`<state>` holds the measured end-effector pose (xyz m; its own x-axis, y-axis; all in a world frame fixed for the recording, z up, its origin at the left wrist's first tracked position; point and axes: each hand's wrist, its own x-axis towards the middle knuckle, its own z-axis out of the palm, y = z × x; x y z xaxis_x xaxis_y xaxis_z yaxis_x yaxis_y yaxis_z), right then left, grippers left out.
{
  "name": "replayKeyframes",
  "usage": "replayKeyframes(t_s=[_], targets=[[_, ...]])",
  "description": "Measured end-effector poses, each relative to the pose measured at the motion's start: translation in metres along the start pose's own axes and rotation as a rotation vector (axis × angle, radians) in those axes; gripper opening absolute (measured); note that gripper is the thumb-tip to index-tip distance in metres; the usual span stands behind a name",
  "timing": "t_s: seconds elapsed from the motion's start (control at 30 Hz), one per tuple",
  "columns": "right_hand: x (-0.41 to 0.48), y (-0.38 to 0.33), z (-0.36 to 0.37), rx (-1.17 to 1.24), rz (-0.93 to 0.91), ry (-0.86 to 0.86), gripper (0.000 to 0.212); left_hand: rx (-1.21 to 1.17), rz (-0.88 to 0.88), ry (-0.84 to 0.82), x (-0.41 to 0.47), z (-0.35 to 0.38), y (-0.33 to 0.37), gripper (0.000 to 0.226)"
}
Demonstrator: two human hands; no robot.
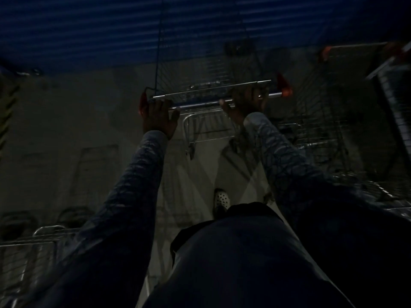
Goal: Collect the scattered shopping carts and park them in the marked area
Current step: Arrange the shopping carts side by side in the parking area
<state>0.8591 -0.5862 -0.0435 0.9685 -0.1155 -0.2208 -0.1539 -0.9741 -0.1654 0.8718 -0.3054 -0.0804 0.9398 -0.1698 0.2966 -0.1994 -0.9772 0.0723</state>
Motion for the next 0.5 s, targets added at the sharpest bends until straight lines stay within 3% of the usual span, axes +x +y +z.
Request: replayKeyframes(t_s=[0.23,0.5], targets=[[-0.064,-0.007,0.011,0.012,0.024,-0.073,0.068,-0.015,0.041,0.086,-0.066,-0.021,-0.003,0.040],[-0.200,-0.018,0.039,0.005,0.030,-0.042,0.070,-0.015,0.040,0.055,-0.203,-0.075,-0.003,0.043]])
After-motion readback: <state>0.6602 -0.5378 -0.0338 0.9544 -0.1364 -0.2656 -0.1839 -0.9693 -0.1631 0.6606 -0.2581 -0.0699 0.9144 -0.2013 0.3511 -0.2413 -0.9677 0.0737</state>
